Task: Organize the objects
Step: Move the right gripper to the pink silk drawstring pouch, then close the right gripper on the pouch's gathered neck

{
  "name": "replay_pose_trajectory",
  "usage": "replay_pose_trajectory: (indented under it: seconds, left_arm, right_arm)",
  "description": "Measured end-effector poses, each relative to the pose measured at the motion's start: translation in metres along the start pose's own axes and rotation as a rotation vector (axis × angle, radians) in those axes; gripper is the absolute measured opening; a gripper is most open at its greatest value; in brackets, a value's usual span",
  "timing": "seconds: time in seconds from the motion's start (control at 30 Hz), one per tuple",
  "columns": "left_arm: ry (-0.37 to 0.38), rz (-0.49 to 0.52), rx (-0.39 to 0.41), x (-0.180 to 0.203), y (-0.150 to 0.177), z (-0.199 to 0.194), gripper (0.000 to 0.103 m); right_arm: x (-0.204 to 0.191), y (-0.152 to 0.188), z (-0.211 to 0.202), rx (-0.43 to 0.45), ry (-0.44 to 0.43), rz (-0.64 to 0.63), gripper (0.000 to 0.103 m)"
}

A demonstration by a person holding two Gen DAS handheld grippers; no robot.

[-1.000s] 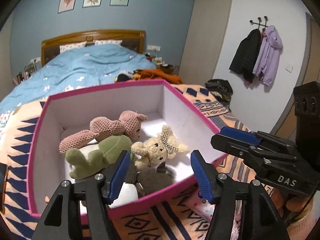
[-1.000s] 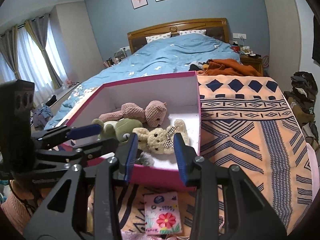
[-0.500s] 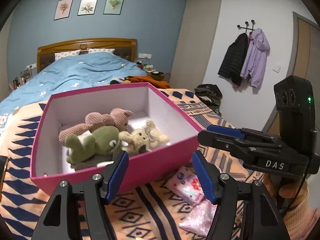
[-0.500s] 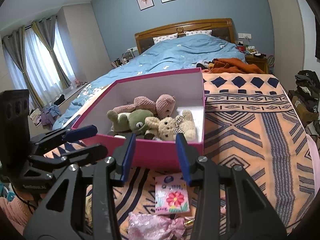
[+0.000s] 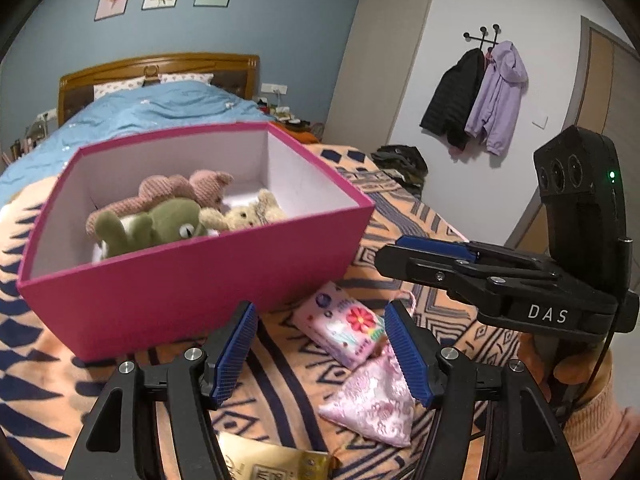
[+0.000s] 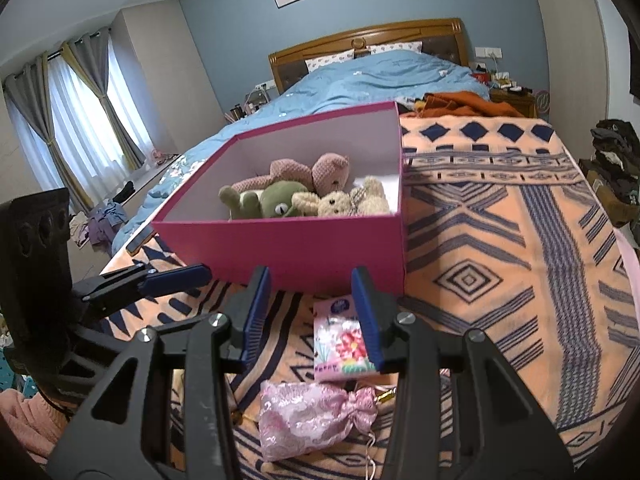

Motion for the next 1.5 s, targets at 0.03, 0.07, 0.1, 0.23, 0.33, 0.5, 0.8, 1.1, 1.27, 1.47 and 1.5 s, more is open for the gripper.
replay_pose_trajectory:
  seconds: [0.03,0.07,0.1,0.23,0.33,0.5,0.8,1.1,1.27,1.47,1.5]
  left_arm:
    - [-0.001,0.002,-0.006,0.001,0.002,0.002,0.068]
    - [0.002,0.003,-0.015,0.002,0.004,0.004,0.068]
    - [0.005,0.000,-0.024,0.003,0.007,0.006,0.068]
    - [0.016,-0.007,-0.052,0.006,0.018,0.014,0.068]
    - [0.015,-0.012,-0.072,0.005,0.024,0.019,0.068]
    - [0.019,-0.019,-0.102,0.005,0.033,0.025,0.068]
    - [0.022,-0.023,-0.151,0.009,0.048,0.035,0.068]
    - [0.039,-0.015,-0.185,0.013,0.054,0.041,0.068]
    - [0.044,0.000,-0.197,0.017,0.060,0.042,0.068]
    - [0.072,0.010,-0.211,0.020,0.063,0.044,0.065]
    - [0.076,0.014,-0.214,0.021,0.064,0.044,0.065]
  right_arm:
    - [0.001,0.002,0.000,-0.004,0.004,0.000,0.044]
    - [0.001,0.003,0.000,-0.006,0.004,0.001,0.044]
    - [0.002,0.005,0.001,-0.012,-0.001,0.008,0.044]
    - [0.007,0.014,0.002,-0.029,-0.004,0.030,0.044]
    - [0.014,0.023,0.005,-0.054,0.001,0.050,0.044]
    - [0.027,0.037,0.007,-0.082,0.014,0.088,0.044]
    - [0.047,0.058,0.015,-0.139,0.028,0.146,0.044]
    - [0.048,0.067,0.016,-0.160,0.014,0.180,0.044]
    - [0.051,0.077,0.007,-0.167,0.009,0.214,0.044]
    - [0.040,0.091,-0.006,-0.184,-0.055,0.246,0.044]
    - [0.037,0.094,-0.005,-0.194,-0.075,0.250,0.044]
Point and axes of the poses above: each gripper's, at about its wrist camera, not at the fingertips, and z roughly the way its jaws point, x to its right, y to its underside, the point moved 5 cm from there along z, roughly the way its jaws point, and after that the axes turned 2 degrees about z, right-handed, at the moved point
